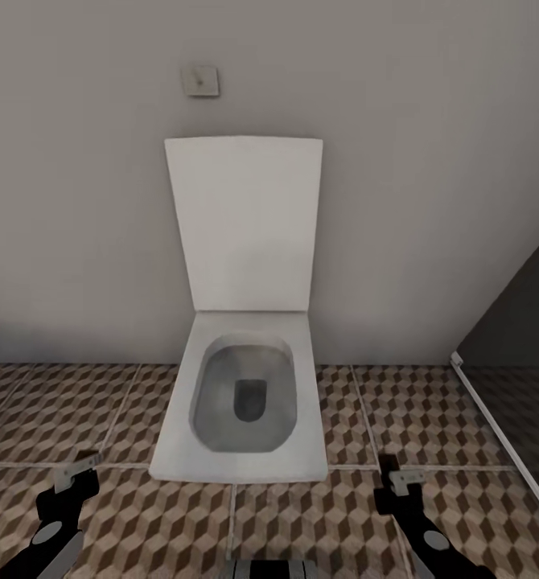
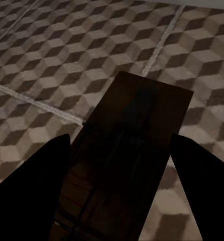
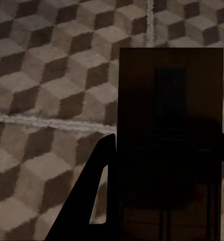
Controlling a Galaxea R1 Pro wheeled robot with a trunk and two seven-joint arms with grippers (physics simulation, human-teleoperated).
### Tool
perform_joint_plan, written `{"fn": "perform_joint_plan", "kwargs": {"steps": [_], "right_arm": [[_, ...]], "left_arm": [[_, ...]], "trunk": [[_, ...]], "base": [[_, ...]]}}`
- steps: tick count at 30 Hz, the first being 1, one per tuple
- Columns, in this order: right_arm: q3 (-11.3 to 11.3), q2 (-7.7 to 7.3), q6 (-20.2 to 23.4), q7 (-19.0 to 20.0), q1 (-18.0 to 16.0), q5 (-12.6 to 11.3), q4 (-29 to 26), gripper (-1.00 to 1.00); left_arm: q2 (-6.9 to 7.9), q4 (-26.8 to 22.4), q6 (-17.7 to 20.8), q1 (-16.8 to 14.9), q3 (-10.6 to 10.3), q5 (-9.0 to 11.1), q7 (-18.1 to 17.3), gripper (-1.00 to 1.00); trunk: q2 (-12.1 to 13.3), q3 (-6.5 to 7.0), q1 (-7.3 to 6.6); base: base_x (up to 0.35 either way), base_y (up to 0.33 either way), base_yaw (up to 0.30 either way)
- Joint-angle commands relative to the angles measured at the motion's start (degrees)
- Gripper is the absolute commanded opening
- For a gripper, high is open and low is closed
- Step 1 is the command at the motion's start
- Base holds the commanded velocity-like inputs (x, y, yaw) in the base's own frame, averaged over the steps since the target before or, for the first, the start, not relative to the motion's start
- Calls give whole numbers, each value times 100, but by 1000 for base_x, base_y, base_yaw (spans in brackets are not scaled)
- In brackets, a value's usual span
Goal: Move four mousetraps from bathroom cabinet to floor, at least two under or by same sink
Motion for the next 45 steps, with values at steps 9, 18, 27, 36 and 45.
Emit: {"fn": "perform_joint_plan", "kwargs": {"steps": [9, 18, 27, 36, 45], "right_arm": [[-239, -34, -20, -22, -4, -52, 1, -100], [-277, -35, -8, -22, -4, -54, 1, -100], [-276, -35, -2, -16, -4, -46, 1, -100], [-276, -35, -2, -13, -4, -42, 1, -100], [-276, -35, -2, -13, -4, -41, 1, -100]], "left_arm": [[8, 3, -31, -5, -49, 48, 29, -100], [8, 6, -34, -5, -49, 49, 20, -100], [14, 4, -31, -5, -49, 49, 13, -100], [117, -61, 553, -5, -13, 70, 24, -100], [295, -73, 591, -5, 438, 82, -6, -100]], "trunk": [[-14, -204, 22], [-26, -404, 45], [-38, -603, 68], [-50, -803, 91], [-61, -980, 112]], "base": [[0, 0, 0], [0, 0, 0], [0, 0, 0], [0, 0, 0], [0, 0, 0]]}}
